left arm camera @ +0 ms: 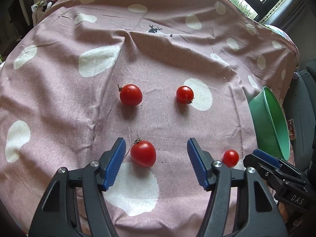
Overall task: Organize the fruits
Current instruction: 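Close the right gripper on a cherry tomato while the left gripper grasps another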
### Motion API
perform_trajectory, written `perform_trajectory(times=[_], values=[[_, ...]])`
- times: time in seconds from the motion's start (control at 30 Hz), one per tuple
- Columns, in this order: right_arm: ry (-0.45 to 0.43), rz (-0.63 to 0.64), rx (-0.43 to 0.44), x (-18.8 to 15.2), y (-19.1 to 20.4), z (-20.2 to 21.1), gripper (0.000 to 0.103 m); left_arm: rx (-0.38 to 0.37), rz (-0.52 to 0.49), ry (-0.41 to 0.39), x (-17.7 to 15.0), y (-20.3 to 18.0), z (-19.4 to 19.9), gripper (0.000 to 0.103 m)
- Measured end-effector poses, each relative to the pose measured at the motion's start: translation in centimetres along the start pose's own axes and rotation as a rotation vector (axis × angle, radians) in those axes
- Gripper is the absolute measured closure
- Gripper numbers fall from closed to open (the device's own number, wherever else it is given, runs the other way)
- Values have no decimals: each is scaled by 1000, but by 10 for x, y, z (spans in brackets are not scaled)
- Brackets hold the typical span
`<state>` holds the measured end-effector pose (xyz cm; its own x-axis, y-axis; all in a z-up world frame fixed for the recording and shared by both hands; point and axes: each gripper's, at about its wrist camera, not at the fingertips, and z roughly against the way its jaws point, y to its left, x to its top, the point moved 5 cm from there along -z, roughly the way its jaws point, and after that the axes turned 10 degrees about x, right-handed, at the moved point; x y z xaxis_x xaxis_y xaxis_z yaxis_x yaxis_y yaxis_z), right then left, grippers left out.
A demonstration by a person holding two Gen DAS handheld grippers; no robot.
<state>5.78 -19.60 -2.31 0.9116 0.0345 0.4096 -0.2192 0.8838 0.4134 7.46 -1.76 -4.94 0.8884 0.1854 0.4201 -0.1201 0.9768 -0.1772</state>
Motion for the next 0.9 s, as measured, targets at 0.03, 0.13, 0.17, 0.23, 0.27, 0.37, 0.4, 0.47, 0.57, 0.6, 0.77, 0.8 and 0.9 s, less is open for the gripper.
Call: perform_trajectory(times=[0.03,0.13,0.17,0.23,0.27,0.37,0.4,0.47,0.57,0.6,0.77,0.8,0.9], values=[[6,-2,-2,0,-1,-2,44,5,0,4,-1,0,-2,44],[25,-11,-5,-2,-4,-8,44,20,-7,20,-3,0,-7,46],[33,-16,-6,-2,-5,-10,44,24,-5,25,-3,0,-8,49],[43,-23,-4,-3,-8,-14,44,29,3,45,-4,2,-10,52],[50,-26,-7,-4,-9,-15,45,28,4,52,-5,2,-11,53],[60,-27,-12,-5,-11,-20,51,35,-1,56,-6,1,-12,54],[66,-29,-13,-5,-12,-22,51,40,-2,60,-6,2,-12,57],[71,-36,-20,-5,-14,-25,55,45,-8,69,-7,2,-13,60],[83,-34,-25,-7,-14,-30,59,49,-10,67,-7,2,-14,63],[87,-33,-26,-7,-14,-31,61,46,-7,66,-7,3,-14,66],[96,-19,-42,-8,-13,-36,66,61,7,63,-7,7,-14,76],[99,-16,-45,-9,-12,-37,68,60,6,63,-7,7,-14,76],[104,-10,-51,-9,-12,-40,72,65,4,60,-7,7,-13,75]])
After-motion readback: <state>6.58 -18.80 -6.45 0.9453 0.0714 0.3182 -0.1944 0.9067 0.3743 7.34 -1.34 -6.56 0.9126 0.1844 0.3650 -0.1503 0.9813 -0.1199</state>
